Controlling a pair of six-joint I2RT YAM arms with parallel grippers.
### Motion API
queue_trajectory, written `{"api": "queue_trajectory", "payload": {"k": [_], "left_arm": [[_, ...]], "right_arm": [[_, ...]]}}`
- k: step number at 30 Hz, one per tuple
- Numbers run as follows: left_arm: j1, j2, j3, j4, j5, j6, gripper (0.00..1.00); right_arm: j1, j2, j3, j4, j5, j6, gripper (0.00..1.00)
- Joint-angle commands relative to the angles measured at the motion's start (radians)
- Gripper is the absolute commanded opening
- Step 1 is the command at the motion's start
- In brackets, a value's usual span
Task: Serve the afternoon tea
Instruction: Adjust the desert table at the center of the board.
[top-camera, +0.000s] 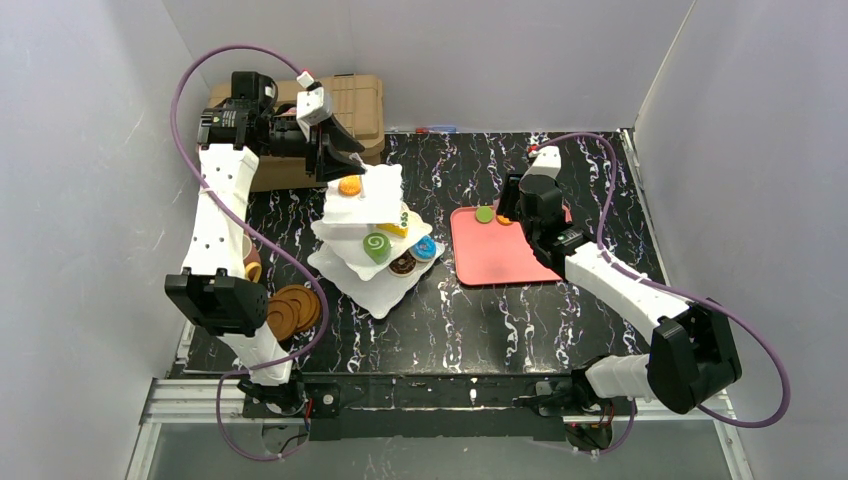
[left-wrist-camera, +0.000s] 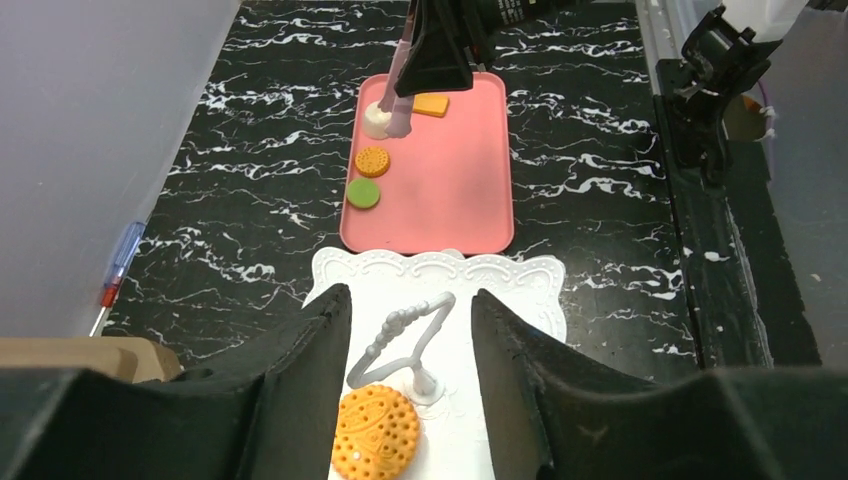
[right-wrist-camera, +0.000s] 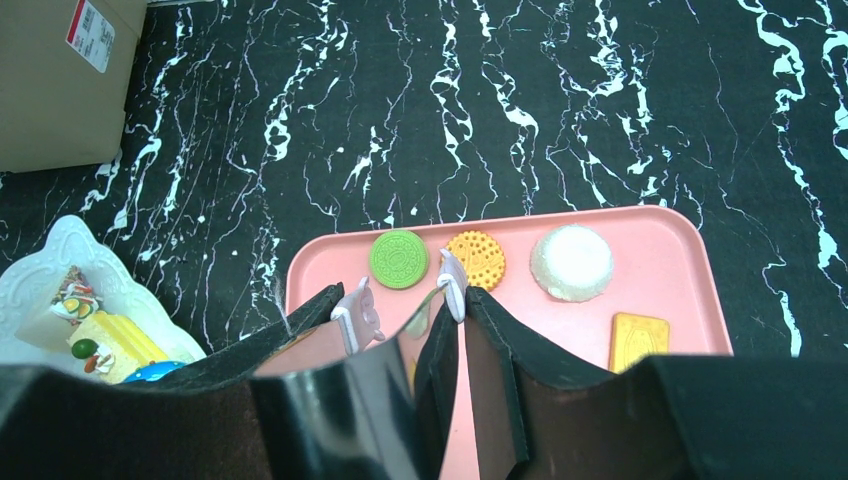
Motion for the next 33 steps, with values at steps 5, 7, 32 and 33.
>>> {"api": "queue_trajectory", "payload": {"k": [5, 7, 32, 33], "left_arm": [[0.005, -0.018, 0.015, -0.059, 0.051, 0.036, 0.19], [0.005, -0.016, 0.015, -0.059, 0.045, 0.041, 0.21], [-0.04, -0.422, -0.454, 0.838, -0.24, -0.636, 0.0], [-0.055, -0.437, -0.467, 0.842, -0.281, -0.652, 0.0]], "right_arm": [[-0.006, -0.029, 0.012, 0.018, 0.011, 0.014, 0.54], [-0.006, -0.028, 0.016, 0.015, 0.01, 0.012, 0.54], [-0.006, -0.05, -0.007, 0.008, 0.007, 0.03, 0.53], [-0.006, -0.05, -0.008, 0.008, 0.007, 0.03, 0.53]]}}
